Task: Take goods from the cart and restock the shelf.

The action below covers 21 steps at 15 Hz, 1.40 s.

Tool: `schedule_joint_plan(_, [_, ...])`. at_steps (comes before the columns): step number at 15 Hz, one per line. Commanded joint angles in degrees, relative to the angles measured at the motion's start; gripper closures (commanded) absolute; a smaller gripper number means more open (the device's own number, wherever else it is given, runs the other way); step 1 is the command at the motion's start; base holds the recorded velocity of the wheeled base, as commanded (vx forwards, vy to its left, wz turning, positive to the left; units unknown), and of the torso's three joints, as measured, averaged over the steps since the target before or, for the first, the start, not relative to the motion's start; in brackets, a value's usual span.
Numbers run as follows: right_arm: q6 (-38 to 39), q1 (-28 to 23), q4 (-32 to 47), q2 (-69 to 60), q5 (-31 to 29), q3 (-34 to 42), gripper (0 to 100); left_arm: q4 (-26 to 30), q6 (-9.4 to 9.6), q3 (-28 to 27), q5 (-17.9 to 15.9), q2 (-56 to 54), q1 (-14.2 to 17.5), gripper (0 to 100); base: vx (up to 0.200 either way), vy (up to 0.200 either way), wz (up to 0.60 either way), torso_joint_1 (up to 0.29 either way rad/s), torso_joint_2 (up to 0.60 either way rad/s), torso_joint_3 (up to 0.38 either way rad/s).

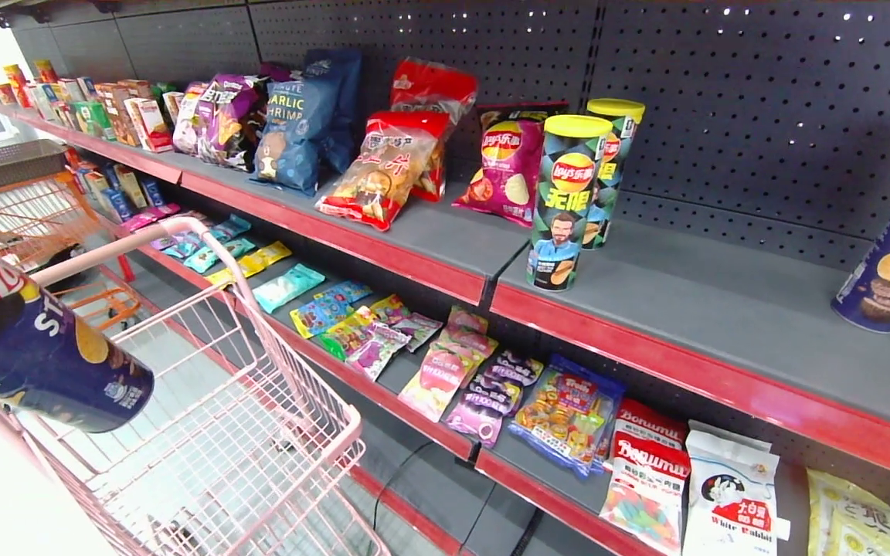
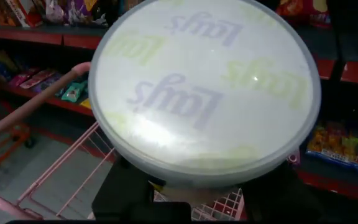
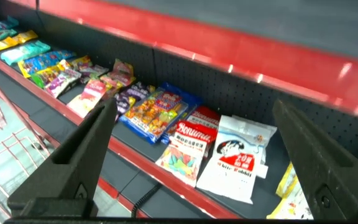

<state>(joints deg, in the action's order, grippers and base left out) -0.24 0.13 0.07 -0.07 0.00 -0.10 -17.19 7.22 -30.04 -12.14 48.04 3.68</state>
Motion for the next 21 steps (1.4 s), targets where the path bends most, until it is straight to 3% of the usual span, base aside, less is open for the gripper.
schedule_joint_plan(1, [-0.02, 0.04, 0.01, 0.07, 0.00, 0.01, 0, -0.13, 0.08, 0.24, -0.69, -1.72, -0.08, 100, 0.000, 0.000, 0.00, 0.222, -0.57, -0.339])
schedule_joint_plan(5, [-0.02, 0.04, 0.01, 0.07, 0.00, 0.01, 0, -0.13, 0.25, 0.51, -0.95, -2.25, -0.17, 100, 0.000, 0.000, 0.00, 0.224, -0.55, -0.322])
schedule_joint_plan(7, [-0.02, 0.04, 0.01, 0.07, 0.00, 0.01, 0, -0.13, 1.48, 2.00, -1.04, -3.39, -0.25, 100, 0.000, 0.000, 0.00, 0.186, -0.42, -0.249])
schedule_joint_plan(12, [0.16, 0.04, 0.01, 0.07, 0.00, 0.01, 0, -0.13, 1.57, 3.32, -1.04, -4.27, -0.25, 100, 0.000, 0.000, 0.00, 0.164, -0.37, -0.209])
schedule_joint_plan(16, [0.16, 0.04, 0.01, 0.07, 0.09, 0.10, 0, -0.13, 1.66, 3.32, -1.48, -4.45, -0.25, 100, 0.000, 0.000, -0.60, 0.071, -0.17, -0.088])
schedule_joint_plan(18, [0.16, 0.04, 0.01, 0.07, 0.09, 0.10, 0, -0.04, 1.75, 3.41, -3.77, -5.06, -0.25, 100, 0.000, 0.000, -0.60, 0.022, 0.00, -0.010])
schedule_joint_plan(21, [0.07, 0.04, 0.01, 0.07, 0.09, 0.01, 0, -0.04, 2.98, 4.20, -4.47, -5.42, -0.25, 100, 0.000, 0.000, -0.60, 0.007, 0.00, 0.001])
